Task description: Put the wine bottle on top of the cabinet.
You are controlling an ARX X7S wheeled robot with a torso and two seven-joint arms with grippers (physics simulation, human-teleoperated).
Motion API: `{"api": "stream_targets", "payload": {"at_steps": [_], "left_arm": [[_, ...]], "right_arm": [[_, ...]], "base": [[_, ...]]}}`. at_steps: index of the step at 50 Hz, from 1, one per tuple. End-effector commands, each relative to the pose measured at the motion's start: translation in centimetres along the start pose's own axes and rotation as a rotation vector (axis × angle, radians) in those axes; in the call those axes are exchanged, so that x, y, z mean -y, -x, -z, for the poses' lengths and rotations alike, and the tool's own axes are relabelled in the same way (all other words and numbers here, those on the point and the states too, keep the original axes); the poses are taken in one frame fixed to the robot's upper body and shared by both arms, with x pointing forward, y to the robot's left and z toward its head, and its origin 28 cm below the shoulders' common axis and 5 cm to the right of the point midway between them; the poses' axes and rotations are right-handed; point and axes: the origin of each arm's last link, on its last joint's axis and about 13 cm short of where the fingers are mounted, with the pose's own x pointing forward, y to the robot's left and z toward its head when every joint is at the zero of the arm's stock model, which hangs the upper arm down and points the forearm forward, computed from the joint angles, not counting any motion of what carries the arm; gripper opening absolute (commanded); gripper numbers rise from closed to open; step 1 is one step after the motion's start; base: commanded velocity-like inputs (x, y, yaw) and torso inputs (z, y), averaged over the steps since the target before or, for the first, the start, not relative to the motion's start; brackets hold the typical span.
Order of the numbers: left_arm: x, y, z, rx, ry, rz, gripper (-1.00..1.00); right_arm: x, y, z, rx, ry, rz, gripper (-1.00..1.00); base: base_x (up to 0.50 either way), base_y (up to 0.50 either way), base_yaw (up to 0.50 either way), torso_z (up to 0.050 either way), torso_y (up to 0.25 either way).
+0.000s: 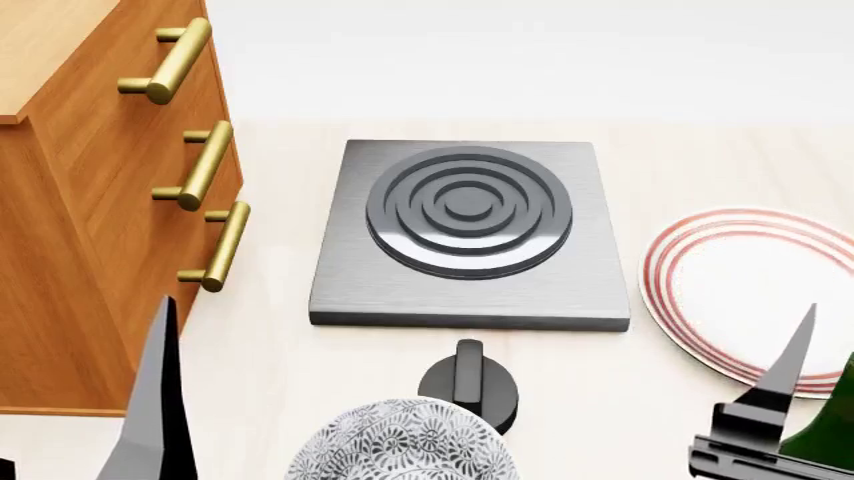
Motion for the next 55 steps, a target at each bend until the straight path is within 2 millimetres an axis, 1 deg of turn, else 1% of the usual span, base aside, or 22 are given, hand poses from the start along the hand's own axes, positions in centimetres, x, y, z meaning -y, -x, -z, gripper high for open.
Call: {"api": "stream_targets", "payload": {"at_steps": [1,20,28,39,55], "left_arm": [[0.0,0.0,0.0,0.0,0.001,0.001,1.0],[0.1,0.0,0.0,-0.003,0.001,0.004,1.0],[0.1,0.0,0.0,-0.005,0.002,0.005,1.0],[0.0,0.1,0.0,-0.003,0.0,0.003,1.0],[0.1,0.0,0.0,-0.004,-0.001,0.005,1.0]], "right_arm": [[-0.1,0.0,0.7,-0.019,0.0,-0.002,1.0],[-0.1,-0.2,1.2,-0.035,0.008,-0.002,1.0],[-0.1,-1.0,1.5,-0.045,0.005,0.009,1.0],[-0.5,-1.4,2.6,-0.071,-0.001,0.014,1.0],[-0.6,-1.6,3.2,-0.087,0.003,0.019,1.0]], "base": [[0.0,0.0,0.0,0.0,0.0],[0.0,0.0,0.0,0.0,0.0],[0.0,0.0,0.0,0.0,0.0],[0.0,0.0,0.0,0.0,0.0],[0.0,0.0,0.0,0.0,0.0]]}}
